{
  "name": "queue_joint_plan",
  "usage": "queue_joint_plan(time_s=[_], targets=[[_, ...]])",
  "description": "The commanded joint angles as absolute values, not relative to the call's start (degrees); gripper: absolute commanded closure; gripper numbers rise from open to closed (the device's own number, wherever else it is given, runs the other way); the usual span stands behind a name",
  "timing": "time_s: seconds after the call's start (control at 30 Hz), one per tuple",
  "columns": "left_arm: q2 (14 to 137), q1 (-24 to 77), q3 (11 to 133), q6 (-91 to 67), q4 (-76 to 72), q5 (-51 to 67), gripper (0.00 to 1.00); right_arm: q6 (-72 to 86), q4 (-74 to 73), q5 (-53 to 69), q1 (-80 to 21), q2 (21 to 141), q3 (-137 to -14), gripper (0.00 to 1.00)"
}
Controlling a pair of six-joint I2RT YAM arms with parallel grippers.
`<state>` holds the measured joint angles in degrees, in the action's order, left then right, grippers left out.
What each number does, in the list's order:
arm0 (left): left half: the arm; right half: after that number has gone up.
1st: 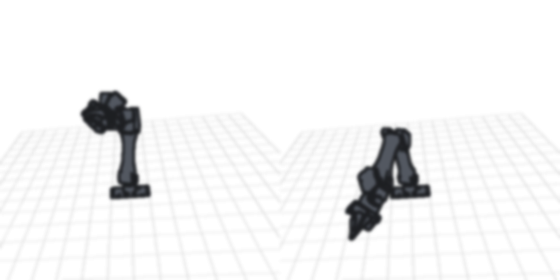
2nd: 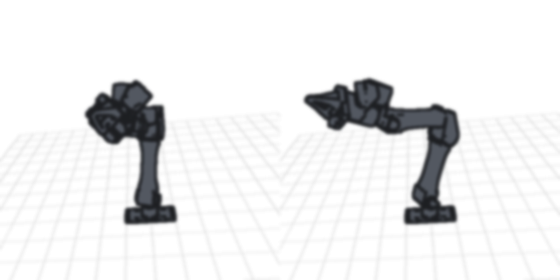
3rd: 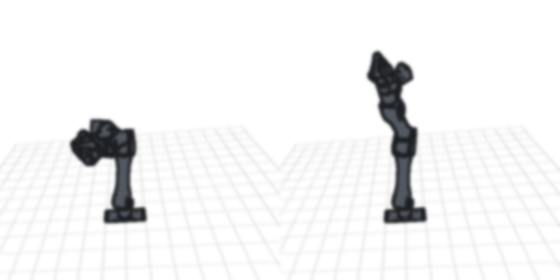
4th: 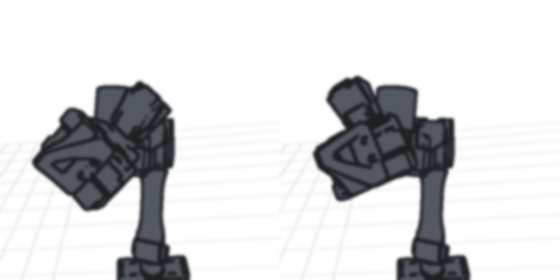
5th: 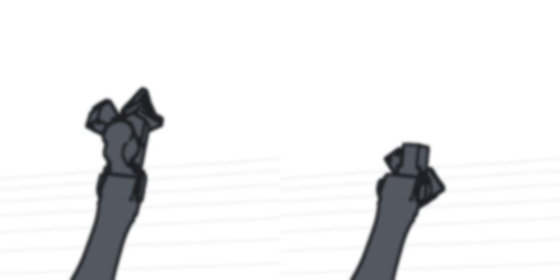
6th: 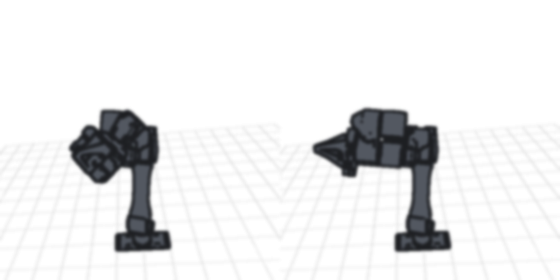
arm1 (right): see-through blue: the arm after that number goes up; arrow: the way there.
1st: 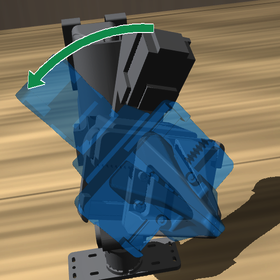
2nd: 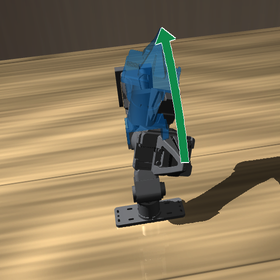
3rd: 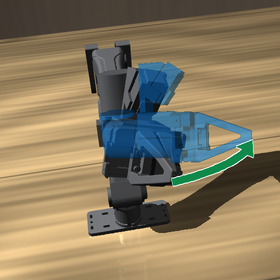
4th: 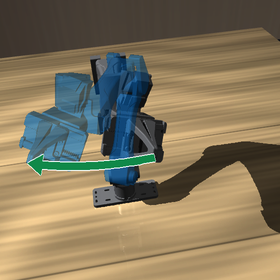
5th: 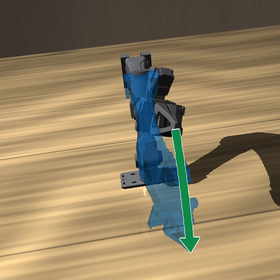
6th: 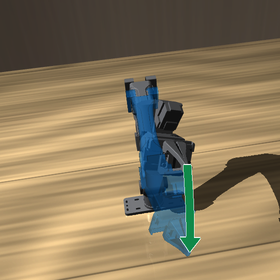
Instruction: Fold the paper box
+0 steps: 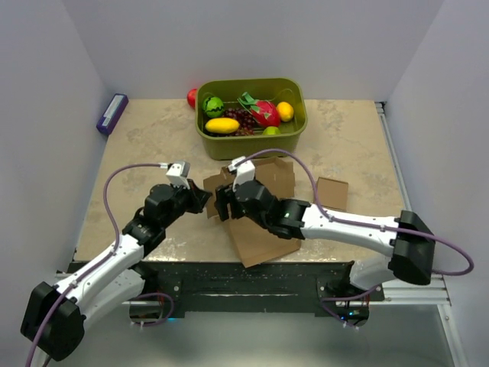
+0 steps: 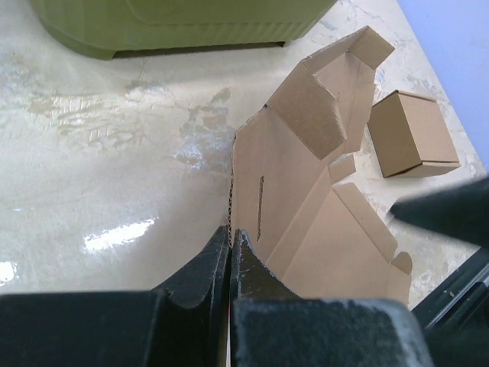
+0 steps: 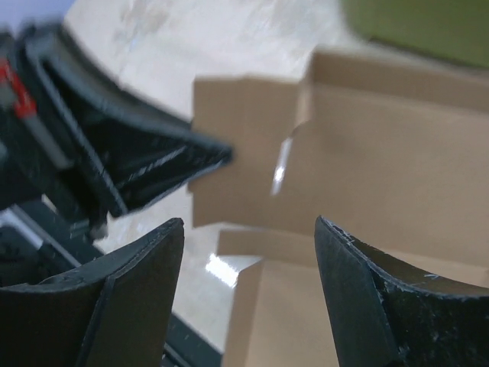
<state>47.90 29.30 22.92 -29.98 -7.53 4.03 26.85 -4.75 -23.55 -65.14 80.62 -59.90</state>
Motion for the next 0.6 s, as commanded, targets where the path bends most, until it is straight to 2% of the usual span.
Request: queue_joint_plan(time_s=[0.0,0.27,0.57], targets=[[48.5,29.4,25.4,-33.1,-8.9,3.7,1.00,34.0,-5.4,-22.3,-68.3,86.6,-59.9,0.27],[48.4,29.5,27.0,-32.8,-6.5,5.0,1.00,37.6,-6.4,-31.8,-71.7,93.1,-61.3,0.26],[47.8,29.4,27.2,-32.8,-6.0,5.5,1.00,36.2,-7.0,-32.7,-71.8,97.6,-64.6,0.29]])
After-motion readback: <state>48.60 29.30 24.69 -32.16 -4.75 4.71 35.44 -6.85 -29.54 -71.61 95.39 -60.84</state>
